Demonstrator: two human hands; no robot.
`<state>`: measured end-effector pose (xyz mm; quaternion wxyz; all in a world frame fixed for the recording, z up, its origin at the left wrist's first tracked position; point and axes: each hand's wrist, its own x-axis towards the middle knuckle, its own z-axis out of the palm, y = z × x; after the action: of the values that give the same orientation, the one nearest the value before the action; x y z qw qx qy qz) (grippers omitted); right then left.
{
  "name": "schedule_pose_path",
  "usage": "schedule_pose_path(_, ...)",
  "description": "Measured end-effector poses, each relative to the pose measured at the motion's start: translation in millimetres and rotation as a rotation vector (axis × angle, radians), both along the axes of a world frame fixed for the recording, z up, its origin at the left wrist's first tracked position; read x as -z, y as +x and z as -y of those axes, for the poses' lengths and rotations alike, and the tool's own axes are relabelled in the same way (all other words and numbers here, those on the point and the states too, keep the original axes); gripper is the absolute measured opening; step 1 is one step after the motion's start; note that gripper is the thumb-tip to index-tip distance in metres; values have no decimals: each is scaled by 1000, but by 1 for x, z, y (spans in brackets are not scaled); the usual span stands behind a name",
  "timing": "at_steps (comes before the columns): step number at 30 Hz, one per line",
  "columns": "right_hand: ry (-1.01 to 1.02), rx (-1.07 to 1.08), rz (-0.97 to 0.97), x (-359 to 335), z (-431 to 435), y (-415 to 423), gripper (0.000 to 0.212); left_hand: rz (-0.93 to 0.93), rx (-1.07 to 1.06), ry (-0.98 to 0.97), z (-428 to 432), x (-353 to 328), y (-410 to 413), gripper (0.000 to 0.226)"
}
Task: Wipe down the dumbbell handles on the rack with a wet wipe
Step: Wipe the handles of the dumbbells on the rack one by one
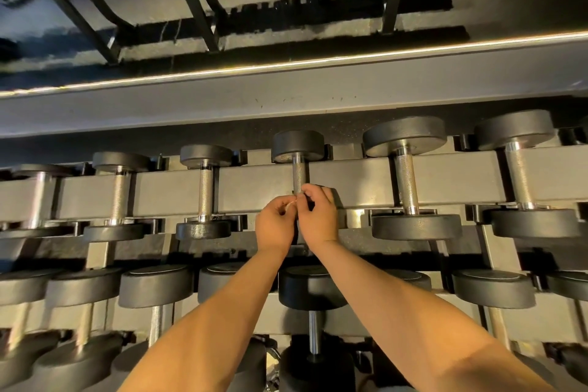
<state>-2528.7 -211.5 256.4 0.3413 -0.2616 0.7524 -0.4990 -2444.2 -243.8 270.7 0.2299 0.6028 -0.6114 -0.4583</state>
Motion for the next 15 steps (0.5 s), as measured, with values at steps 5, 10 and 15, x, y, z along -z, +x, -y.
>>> schedule_pose_path(5, -134, 8, 157, -9, -12, -2, 20, -92, 53, 12, -10, -3, -9, 24)
schedule_pose_path(10, -135, 2, 89, -8, 7, -23, 19, -80, 94, -57, 6, 2, -10, 28)
schedule_pose_path(15, -149, -8, -154, -4, 51, -42, 24, 79, 65, -65, 9, 17, -16, 33)
